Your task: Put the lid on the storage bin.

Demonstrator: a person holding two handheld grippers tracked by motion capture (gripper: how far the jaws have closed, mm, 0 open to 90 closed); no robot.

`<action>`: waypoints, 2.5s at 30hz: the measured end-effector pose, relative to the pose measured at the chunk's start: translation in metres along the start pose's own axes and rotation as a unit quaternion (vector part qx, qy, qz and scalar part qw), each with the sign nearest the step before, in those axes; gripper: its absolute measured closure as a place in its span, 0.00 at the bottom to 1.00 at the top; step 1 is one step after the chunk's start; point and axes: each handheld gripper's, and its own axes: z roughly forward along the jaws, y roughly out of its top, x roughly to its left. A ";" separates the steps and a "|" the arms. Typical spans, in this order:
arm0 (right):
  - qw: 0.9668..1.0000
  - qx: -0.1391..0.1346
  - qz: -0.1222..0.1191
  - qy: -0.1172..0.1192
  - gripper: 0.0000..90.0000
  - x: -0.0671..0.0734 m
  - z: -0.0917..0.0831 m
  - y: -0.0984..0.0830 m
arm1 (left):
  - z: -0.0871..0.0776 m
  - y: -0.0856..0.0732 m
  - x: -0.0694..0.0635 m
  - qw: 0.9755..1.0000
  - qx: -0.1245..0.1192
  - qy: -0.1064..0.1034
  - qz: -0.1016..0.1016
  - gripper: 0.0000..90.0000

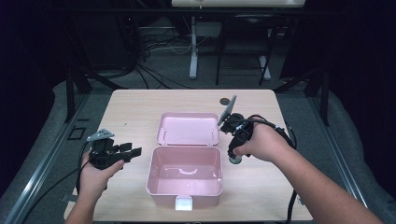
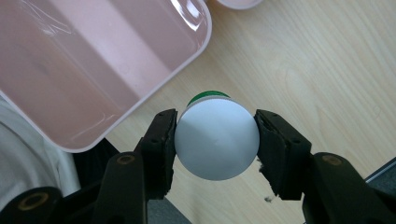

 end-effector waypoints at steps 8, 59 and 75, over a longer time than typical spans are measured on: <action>1.000 -0.008 -0.016 0.004 0.55 0.011 -0.004 0.011 | 0.000 0.000 0.001 1.000 0.000 -0.002 -0.001 0.51; 0.995 -0.001 -0.104 0.007 0.56 0.052 0.024 0.044 | 0.001 -0.001 0.005 1.000 0.003 -0.001 -0.004 0.51; 0.986 0.014 -0.166 0.009 0.56 0.061 0.049 0.044 | 0.001 -0.001 0.005 1.000 0.004 0.000 -0.003 0.51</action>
